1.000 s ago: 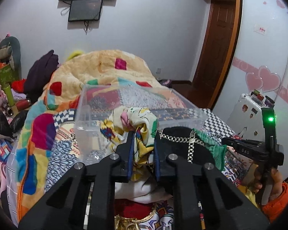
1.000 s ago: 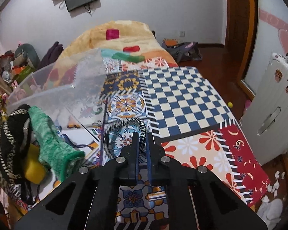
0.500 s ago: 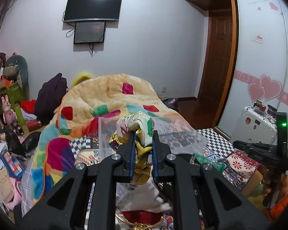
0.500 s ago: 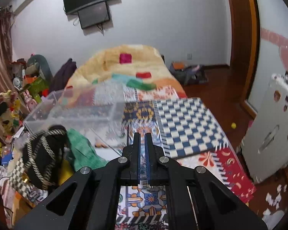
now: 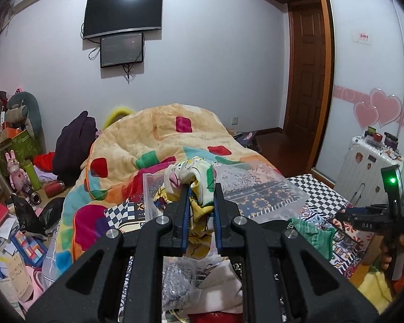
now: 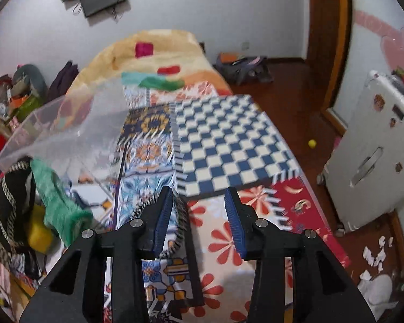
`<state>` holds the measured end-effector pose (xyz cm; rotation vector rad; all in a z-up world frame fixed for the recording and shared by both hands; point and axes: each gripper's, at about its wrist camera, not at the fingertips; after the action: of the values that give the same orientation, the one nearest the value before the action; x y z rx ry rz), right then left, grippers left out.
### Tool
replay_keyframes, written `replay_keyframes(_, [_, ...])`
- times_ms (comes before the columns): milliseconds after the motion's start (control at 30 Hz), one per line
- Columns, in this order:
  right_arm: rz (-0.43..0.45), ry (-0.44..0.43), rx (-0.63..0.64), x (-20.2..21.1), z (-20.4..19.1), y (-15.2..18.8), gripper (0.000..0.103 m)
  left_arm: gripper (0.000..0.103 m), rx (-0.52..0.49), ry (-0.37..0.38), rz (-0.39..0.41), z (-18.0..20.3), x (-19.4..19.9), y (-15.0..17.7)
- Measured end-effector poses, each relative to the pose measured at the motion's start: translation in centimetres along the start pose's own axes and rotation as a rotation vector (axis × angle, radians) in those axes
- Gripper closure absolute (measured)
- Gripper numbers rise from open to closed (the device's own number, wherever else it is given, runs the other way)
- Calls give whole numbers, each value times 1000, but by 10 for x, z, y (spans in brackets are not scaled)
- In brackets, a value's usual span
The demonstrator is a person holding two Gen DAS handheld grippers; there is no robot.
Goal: Organize soft objects
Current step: 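Grasp the yellow floral cloth with the left tool while the right tool grasps the black beaded bracelet, then lower the floral cloth into the clear box with the left tool while the right tool drops the bracelet in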
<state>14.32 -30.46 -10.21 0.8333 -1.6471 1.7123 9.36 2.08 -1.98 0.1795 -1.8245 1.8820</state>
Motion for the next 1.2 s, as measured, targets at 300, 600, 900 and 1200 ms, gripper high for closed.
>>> replay_keyframes(300, [-13, 19, 89, -9, -18, 8, 96, 89, -22, -18, -19, 2, -12, -3])
replay_keyframes(600, [179, -13, 88, 50, -33, -20, 97, 89, -65, -15, -25, -3, -21, -24])
replay_keyframes(900, [307, -123, 151, 73, -86, -67, 97, 89, -77, 52, -163, -7, -63, -26])
replay_keyframes(1200, [190, -174, 202, 20, -128, -81, 97, 89, -4, 103, -308, -22, -106, -10])
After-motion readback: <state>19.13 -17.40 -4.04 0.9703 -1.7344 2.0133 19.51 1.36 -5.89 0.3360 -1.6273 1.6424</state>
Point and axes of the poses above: each gripper's, at about its wrist camera, not at the fingertips, and x roughly against the way its jaws point, z to its right, y to its underside, and after that the axes turned 12 degrees about y, right-handed
